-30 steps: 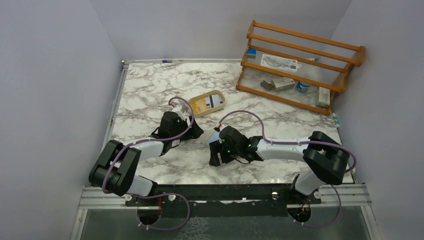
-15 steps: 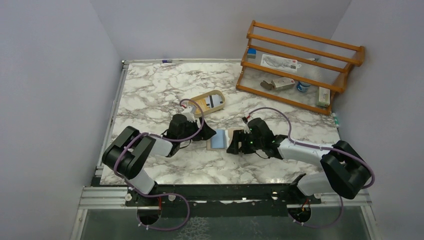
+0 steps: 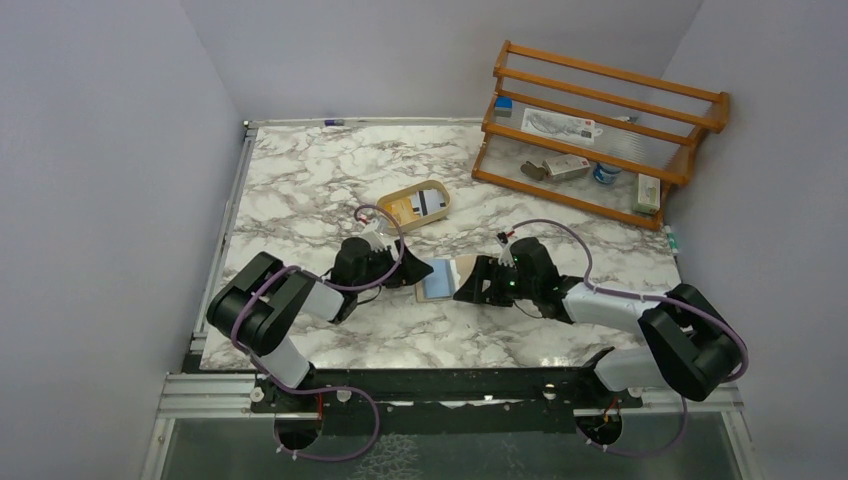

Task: Take the credit cards out of the card holder

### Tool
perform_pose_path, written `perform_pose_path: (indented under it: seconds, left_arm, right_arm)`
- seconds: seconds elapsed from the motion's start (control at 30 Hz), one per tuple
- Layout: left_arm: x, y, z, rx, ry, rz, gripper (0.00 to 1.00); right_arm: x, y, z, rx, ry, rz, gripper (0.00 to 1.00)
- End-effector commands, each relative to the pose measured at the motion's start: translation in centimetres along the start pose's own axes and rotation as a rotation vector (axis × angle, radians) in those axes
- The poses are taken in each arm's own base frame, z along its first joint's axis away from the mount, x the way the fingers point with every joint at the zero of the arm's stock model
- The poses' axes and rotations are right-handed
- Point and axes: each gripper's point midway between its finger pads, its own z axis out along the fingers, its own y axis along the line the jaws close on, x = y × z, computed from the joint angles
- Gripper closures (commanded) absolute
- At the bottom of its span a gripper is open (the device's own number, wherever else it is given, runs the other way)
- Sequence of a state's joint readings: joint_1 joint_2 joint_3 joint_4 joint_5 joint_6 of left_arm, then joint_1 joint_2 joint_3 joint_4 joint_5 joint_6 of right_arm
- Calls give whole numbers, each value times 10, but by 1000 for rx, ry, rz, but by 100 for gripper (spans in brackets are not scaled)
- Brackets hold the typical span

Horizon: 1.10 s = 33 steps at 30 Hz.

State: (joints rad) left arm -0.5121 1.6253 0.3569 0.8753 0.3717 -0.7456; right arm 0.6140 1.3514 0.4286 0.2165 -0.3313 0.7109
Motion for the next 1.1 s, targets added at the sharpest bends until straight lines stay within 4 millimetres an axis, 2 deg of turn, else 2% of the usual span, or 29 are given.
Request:
perform_pose_path:
  seconds: [0.0, 0.17, 0.33, 0.67, 0.83, 1.07]
  left_arm:
    - [48, 20, -14, -61, 137, -112, 25]
    - [41, -3, -11, 60, 86, -157, 25]
    - [39, -19, -8, 158, 71, -216, 26]
    - [52, -33, 1, 219, 82, -273, 30]
    - [55, -32, 4, 199, 62, -281, 31]
    - [56, -33, 7, 187, 25, -295, 31]
  right_arm:
    - [42, -60, -7, 229, 89, 99, 19]
    - [44, -53, -3, 165, 57, 153, 19]
    - [35, -48, -5, 150, 4, 155, 18]
    - [40, -45, 1, 96, 23, 147, 18]
    - [44, -40, 5, 48, 27, 155, 20]
    - [38, -31, 1, -6, -15, 162, 23]
